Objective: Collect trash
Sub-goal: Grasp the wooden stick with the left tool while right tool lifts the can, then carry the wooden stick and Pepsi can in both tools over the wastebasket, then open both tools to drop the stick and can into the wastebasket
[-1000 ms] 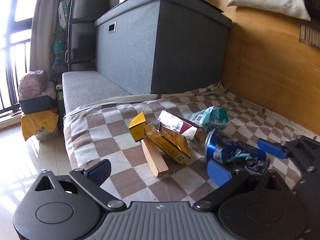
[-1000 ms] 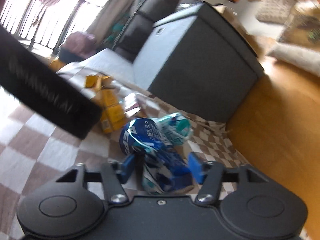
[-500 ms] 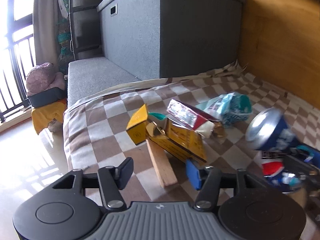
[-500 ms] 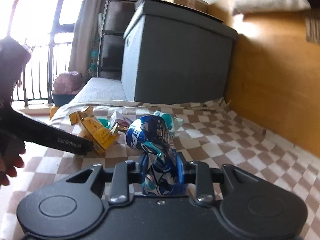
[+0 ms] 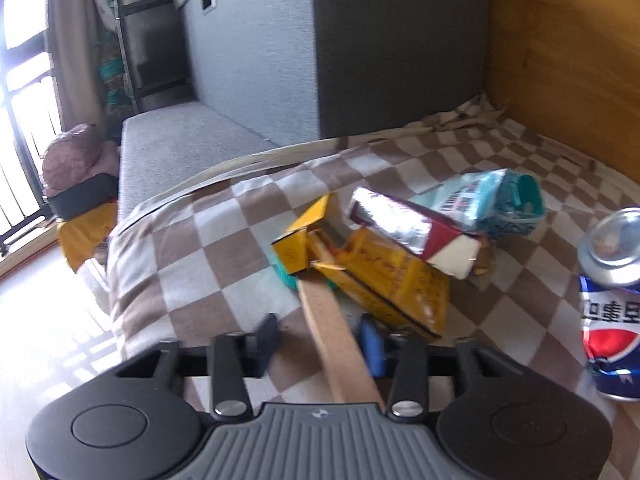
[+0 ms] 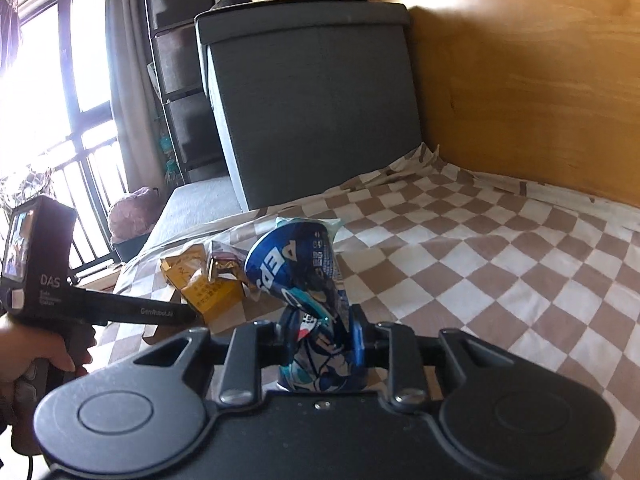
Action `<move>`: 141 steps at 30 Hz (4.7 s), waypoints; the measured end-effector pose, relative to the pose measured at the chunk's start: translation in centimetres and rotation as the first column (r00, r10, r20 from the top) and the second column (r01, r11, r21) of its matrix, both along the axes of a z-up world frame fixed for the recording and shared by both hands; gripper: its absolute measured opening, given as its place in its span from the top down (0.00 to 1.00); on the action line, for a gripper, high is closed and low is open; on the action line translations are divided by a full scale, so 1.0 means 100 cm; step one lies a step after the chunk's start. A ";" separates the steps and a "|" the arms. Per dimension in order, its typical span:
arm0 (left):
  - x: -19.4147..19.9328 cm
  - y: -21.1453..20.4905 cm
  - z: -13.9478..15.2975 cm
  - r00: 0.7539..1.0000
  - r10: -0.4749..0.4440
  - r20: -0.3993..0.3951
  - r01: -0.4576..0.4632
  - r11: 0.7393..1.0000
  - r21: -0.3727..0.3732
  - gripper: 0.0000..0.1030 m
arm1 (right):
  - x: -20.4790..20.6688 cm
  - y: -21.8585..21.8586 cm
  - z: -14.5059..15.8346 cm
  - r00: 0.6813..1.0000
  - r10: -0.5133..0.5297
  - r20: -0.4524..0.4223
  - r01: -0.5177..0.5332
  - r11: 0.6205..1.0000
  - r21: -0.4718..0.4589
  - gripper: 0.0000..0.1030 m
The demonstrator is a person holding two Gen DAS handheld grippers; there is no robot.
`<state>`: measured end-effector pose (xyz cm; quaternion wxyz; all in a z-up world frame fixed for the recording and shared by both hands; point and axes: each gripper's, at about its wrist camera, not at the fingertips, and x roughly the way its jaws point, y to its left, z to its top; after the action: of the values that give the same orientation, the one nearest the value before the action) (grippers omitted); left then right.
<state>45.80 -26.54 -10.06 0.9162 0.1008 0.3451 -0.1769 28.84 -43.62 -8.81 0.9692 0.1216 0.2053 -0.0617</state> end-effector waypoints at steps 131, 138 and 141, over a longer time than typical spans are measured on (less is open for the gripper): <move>-0.066 0.365 -0.251 0.509 0.479 -0.716 -0.738 0.670 -0.077 0.76 | 0.136 0.351 -0.254 0.558 0.386 -0.734 -0.372 0.908 0.195 0.75; -0.071 0.364 -0.247 0.538 0.469 -0.701 -0.700 0.712 -0.060 0.72 | 0.130 0.351 -0.250 0.567 0.362 -0.740 -0.391 0.909 0.145 0.62; -0.073 0.364 -0.244 0.553 0.468 -0.689 -0.682 0.729 -0.053 0.70 | 0.128 0.350 -0.247 0.572 0.355 -0.739 -0.392 0.910 0.134 0.62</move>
<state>38.48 9.84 -34.42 0.7528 -0.2326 0.6126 0.0618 41.60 -8.60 -33.51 0.7902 0.0172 0.6052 0.0950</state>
